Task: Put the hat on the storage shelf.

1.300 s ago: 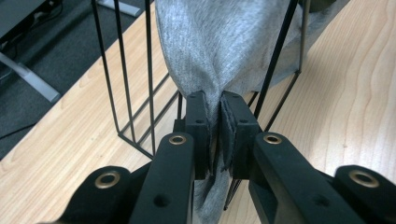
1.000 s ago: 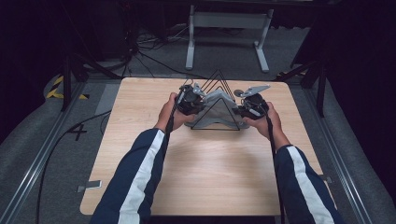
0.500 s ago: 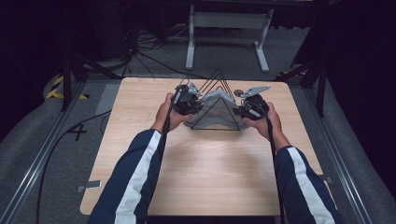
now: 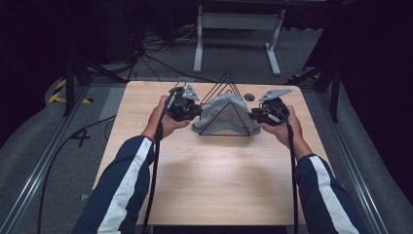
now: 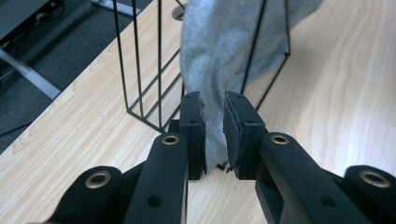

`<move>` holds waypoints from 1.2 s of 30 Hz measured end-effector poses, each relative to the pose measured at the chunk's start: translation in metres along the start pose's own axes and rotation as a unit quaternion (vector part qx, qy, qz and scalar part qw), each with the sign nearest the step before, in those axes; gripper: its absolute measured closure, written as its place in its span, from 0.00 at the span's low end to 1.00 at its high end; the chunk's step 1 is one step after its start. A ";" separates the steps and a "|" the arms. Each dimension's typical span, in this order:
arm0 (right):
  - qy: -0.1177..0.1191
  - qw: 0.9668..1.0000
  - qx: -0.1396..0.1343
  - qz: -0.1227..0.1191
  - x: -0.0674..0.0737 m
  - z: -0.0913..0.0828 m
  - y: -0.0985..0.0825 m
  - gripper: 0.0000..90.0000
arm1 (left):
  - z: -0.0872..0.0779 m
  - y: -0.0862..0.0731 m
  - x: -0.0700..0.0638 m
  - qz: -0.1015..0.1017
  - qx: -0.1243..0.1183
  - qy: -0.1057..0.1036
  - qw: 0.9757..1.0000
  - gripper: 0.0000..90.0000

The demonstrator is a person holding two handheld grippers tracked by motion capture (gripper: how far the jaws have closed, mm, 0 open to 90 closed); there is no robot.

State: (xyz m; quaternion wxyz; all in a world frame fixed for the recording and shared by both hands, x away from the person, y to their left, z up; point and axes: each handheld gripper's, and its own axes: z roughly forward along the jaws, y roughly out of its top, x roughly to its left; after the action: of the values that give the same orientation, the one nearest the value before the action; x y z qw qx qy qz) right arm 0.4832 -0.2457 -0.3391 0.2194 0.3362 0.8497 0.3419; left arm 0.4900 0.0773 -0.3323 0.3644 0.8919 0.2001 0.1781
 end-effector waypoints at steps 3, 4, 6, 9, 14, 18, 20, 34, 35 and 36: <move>0.003 1.000 0.003 -0.006 0.002 -0.007 -0.002 0.82 | -0.008 -0.007 -0.004 0.007 0.004 -0.002 1.000 0.87; 0.003 1.000 0.004 -0.007 0.003 -0.008 -0.003 0.81 | -0.010 -0.010 -0.005 0.009 0.007 -0.001 1.000 0.86; 0.005 1.000 0.006 -0.010 0.005 -0.012 -0.005 0.81 | -0.016 -0.017 -0.006 0.015 0.016 -0.002 1.000 0.86; 0.006 1.000 0.009 -0.013 0.006 -0.017 -0.009 0.80 | -0.022 -0.026 -0.008 0.016 0.025 -0.001 1.000 0.85; 0.009 1.000 0.019 -0.020 0.009 -0.025 -0.019 0.78 | -0.034 -0.049 -0.014 0.021 0.040 -0.006 0.999 0.83; 0.013 0.999 0.020 -0.021 0.012 -0.034 -0.032 0.75 | -0.041 -0.067 -0.021 0.025 0.044 -0.007 0.999 0.83; 0.013 0.999 0.026 -0.021 0.014 -0.039 -0.040 0.74 | -0.045 -0.078 -0.024 0.025 0.049 -0.006 0.998 0.82; 0.007 0.999 0.027 -0.029 0.034 -0.062 -0.113 0.63 | -0.061 -0.159 -0.065 0.013 0.092 0.021 0.995 0.60; 0.005 0.999 0.027 -0.027 0.036 -0.063 -0.121 0.61 | -0.061 -0.166 -0.068 0.008 0.091 0.025 0.995 0.57; 0.008 0.999 0.027 -0.024 0.038 -0.064 -0.129 0.60 | -0.061 -0.171 -0.070 0.000 0.090 0.026 0.996 0.52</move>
State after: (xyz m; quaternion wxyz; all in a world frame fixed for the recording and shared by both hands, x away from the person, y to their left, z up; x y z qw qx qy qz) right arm 0.3648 -0.3161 -0.3958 0.2120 0.3191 0.8678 0.3165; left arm 0.3625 0.1906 -0.4268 0.2775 0.9160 0.2250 0.1824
